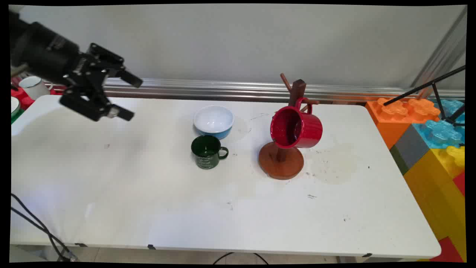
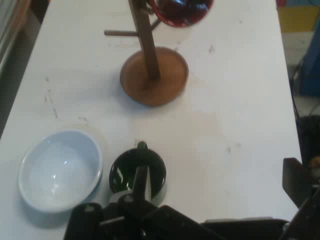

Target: Pick up the red mug from the rack

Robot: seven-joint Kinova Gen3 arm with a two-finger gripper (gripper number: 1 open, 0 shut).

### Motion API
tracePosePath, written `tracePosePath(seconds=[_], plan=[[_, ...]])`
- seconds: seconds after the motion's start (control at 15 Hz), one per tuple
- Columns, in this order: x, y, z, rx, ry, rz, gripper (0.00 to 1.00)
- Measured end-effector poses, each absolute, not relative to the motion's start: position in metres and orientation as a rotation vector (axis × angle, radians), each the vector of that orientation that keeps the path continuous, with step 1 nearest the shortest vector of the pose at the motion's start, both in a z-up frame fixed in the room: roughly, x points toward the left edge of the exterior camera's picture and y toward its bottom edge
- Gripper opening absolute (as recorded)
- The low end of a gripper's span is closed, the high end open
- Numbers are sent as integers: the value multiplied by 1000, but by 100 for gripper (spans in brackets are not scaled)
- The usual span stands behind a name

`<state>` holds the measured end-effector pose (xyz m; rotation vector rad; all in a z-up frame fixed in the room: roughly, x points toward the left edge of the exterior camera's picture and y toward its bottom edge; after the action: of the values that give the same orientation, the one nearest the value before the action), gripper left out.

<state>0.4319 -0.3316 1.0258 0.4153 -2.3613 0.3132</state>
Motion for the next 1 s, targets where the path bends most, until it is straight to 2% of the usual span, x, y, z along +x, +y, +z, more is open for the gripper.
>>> tracePosePath(seconds=[0.47,1.0], plan=[[340,-350,1034,583,-2323,339,100],[244,-374,1010,726,-2267,347,100]])
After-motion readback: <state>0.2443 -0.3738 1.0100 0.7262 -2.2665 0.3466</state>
